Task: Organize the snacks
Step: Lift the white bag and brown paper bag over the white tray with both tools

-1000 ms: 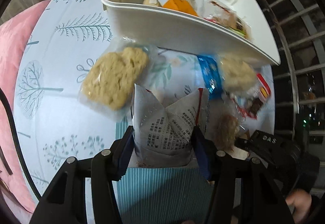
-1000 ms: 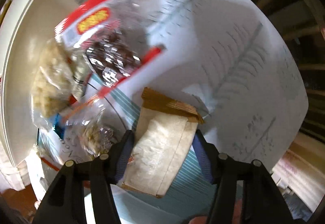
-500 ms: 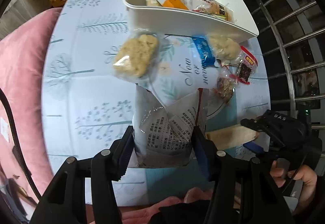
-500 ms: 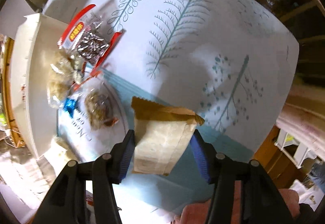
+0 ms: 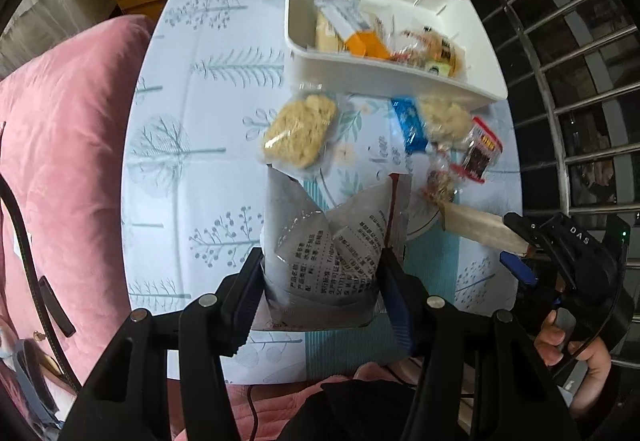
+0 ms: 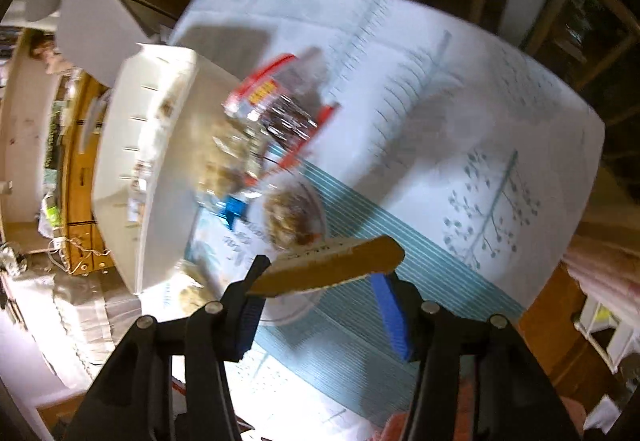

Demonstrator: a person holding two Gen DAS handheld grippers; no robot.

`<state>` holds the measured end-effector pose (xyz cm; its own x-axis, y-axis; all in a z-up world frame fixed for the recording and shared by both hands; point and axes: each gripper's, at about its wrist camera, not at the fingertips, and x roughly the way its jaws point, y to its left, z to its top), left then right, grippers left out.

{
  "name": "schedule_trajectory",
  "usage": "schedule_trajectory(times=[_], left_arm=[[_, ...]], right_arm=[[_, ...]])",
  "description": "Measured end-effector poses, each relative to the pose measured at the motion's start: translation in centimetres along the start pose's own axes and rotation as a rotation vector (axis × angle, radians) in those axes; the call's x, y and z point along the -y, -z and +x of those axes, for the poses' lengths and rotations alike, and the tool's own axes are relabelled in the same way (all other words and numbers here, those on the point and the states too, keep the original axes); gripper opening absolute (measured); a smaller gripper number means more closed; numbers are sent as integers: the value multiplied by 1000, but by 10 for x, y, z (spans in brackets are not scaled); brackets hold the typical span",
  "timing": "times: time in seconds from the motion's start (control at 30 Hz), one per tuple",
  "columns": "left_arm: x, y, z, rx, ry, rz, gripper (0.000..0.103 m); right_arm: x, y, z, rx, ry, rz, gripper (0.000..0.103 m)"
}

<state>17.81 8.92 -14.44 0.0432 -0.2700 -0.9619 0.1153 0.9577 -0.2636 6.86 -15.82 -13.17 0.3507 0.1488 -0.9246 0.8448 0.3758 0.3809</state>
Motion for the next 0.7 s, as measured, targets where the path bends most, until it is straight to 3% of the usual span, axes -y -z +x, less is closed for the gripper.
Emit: schedule_trajectory(times=[0.37,0.7], left_arm=[[30,-44,-45,71,8,26,55],[59,-86,-49,136,3,-25,55]], right_arm=[[-33,-19,-24,20,-111,-77,51],[-78,-63,-35,-5,-198,-203,51]])
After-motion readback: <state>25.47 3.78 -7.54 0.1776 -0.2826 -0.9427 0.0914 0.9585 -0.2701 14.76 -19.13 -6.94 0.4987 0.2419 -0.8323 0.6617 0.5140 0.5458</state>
